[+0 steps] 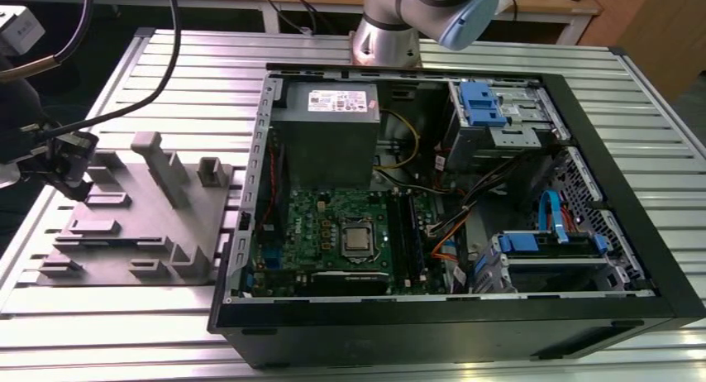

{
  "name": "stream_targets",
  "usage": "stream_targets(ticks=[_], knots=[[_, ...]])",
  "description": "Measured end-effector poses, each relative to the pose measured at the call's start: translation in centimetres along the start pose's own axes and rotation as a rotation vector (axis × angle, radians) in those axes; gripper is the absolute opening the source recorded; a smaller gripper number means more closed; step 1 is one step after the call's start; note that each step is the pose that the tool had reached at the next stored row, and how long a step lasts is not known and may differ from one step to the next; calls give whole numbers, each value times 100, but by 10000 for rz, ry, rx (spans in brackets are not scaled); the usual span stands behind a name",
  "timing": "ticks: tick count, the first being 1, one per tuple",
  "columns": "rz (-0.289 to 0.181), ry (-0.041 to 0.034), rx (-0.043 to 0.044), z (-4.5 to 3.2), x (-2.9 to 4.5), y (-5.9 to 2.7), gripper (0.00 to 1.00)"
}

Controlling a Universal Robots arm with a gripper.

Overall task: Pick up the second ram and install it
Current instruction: 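Pick up the second ram and move it above second insertion slot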

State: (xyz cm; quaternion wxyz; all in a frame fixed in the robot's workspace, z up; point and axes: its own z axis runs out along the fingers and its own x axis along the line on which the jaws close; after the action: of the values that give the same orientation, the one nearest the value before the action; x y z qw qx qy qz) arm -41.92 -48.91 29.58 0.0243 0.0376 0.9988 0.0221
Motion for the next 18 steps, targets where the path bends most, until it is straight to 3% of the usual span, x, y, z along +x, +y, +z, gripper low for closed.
stream_targets(ticks=[5, 13, 18], knots=[[-118, 5, -6, 1, 1, 0, 7], [-1477, 68, -62, 8, 2, 0, 7], [-2290, 104, -50, 13, 2, -1, 7]])
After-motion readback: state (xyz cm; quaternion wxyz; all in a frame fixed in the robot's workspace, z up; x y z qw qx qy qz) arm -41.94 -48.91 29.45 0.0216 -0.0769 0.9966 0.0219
